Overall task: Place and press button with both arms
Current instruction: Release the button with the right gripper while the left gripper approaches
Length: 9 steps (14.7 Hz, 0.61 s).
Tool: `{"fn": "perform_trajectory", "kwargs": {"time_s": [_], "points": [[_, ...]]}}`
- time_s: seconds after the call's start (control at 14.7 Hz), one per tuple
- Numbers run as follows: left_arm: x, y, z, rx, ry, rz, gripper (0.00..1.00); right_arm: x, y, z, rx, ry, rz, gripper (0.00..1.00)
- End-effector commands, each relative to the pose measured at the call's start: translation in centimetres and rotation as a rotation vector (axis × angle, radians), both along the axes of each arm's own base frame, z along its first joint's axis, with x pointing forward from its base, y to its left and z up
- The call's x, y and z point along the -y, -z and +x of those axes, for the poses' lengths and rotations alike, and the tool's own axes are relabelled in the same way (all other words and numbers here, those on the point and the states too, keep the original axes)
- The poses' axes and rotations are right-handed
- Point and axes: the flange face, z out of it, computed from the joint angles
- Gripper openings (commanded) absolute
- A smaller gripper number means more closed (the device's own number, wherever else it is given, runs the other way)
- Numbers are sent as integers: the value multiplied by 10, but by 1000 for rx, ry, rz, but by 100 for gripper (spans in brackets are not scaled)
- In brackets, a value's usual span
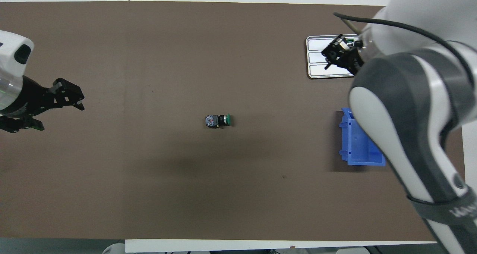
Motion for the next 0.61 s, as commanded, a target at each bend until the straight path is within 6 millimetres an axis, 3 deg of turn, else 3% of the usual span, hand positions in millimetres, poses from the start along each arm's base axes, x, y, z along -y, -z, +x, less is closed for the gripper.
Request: {"fn": "perform_trajectory", "kwargs": {"time_s": [0.0,0.14,0.2,0.34,0.54], "points": [[32,19,-5,20,-156,17,100,72,-39,-34,-30,-300,30,100],[75,44,-5,12,-270,41,100,123,-48,-44,-53,-432,51,100],[87,55,0,21,-359,49,100,139,-47,-45,-63,-466,62,100],[119,72,-2,17,-459,49,100,153,-44,-45,-67,-516,70,100],[157,101,1,37,-629,65,99,159,-43,-38,-76,-551,64,100]]}}
